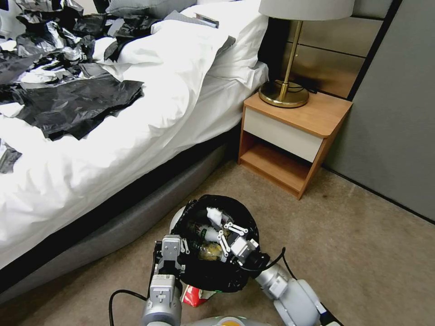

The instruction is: Pick up the trash bin, then pick up the garbage from the floor and place it into the trash bin.

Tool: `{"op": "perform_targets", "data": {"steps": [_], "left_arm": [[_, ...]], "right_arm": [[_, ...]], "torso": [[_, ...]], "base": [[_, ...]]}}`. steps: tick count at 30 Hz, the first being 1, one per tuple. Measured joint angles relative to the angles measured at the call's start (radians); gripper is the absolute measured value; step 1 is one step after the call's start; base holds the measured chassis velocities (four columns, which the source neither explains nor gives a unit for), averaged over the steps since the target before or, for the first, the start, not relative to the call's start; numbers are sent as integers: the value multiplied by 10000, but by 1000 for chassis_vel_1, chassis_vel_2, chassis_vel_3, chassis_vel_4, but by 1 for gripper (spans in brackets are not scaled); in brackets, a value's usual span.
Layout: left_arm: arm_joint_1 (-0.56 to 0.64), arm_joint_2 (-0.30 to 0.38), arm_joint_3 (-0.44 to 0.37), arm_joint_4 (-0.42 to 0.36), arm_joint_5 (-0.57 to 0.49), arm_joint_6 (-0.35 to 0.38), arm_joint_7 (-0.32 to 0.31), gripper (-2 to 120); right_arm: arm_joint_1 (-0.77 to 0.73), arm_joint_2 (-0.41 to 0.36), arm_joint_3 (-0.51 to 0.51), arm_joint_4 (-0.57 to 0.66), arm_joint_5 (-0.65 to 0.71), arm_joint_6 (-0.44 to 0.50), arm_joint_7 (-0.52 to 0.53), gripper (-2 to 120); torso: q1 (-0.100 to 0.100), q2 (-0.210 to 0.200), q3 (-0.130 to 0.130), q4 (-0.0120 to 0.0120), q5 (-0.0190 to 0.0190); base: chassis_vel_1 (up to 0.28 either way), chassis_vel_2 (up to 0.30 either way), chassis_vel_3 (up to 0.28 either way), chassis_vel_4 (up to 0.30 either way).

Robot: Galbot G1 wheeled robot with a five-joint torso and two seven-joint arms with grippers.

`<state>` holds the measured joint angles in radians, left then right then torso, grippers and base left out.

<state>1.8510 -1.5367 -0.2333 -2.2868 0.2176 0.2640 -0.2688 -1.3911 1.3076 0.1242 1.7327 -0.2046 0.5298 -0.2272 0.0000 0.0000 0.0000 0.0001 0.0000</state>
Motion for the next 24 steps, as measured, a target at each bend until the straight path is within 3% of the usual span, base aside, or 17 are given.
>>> {"op": "perform_targets", "data": {"steps": [19, 24], "left_arm": [[-30, -34, 20, -3, -4, 1, 7, 2], [-85, -59, 11, 20, -16, 12, 9, 2]], "right_arm": [[37, 13, -2, -35, 56, -137, 75, 96], [-61, -63, -9, 375, 81, -98, 74, 100]], "torso": [[0, 0, 0, -1, 0], [0, 0, 0, -1, 0]], "base": [[0, 0, 0, 0], [0, 0, 0, 0]]}}
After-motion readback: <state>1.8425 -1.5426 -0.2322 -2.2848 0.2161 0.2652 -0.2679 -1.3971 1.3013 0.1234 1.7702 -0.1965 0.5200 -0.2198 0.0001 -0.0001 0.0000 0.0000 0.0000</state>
